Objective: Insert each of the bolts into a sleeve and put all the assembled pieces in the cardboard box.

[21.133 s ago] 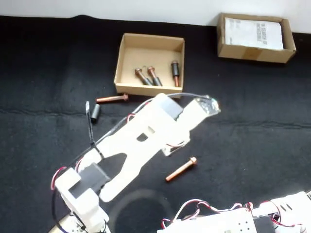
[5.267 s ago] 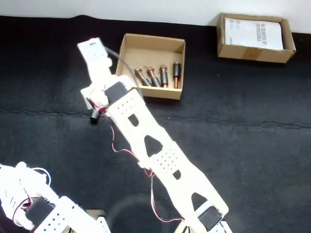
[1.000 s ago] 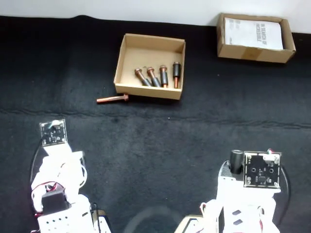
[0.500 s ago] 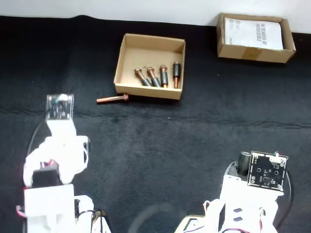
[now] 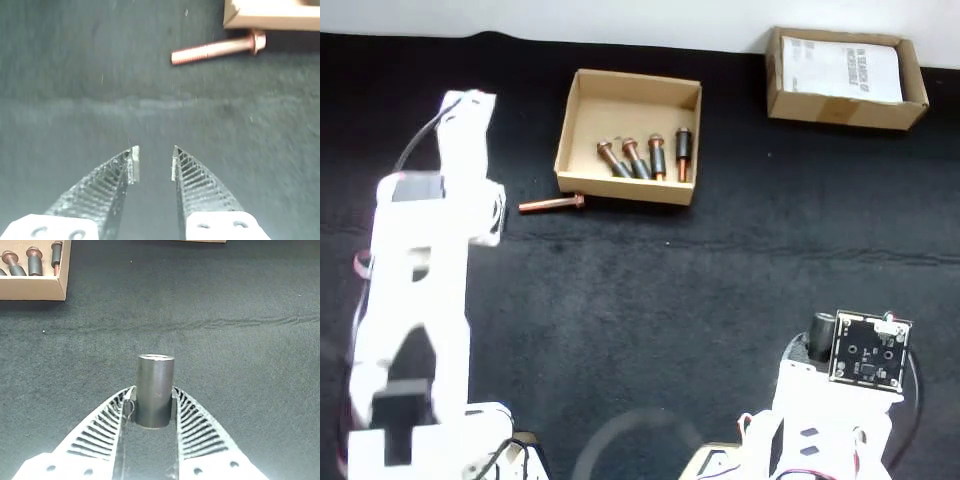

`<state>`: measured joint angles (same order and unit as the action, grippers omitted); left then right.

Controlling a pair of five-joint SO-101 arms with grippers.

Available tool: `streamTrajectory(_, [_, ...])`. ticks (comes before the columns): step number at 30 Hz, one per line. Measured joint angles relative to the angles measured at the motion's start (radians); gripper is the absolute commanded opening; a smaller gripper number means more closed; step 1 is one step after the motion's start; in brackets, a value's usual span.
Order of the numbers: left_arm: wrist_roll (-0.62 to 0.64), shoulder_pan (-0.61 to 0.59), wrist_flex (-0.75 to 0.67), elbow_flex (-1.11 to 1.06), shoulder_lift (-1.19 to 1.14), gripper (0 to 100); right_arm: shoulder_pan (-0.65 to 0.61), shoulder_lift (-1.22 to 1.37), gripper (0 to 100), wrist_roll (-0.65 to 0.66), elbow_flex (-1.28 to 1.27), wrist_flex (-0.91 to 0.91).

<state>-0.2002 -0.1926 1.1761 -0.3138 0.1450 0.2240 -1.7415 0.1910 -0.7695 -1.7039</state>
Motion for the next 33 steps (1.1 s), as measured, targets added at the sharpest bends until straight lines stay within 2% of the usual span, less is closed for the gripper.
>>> streamTrajectory(12, [-0.433,0.095,0.000,0.489,-0.549,13,0.002,0.000,0.7,0.000,0.000,0.000])
streamTrajectory(17, [-0.555,0.138,0.021,0.624,-0.692,13,0.023,0.000,0.7,0.000,0.000,0.000])
streamTrajectory(24, [-0.595,0.226,0.117,0.853,-0.873,13,0.097,0.000,0.7,0.044,-0.011,0.000])
streamTrajectory(30, [-0.601,0.233,0.180,1.080,-1.045,13,0.101,0.000,0.7,0.046,-0.012,0.003])
streamTrajectory(33, [-0.655,0.233,0.236,1.206,-1.132,13,0.103,0.000,0.7,0.046,-0.017,0.015])
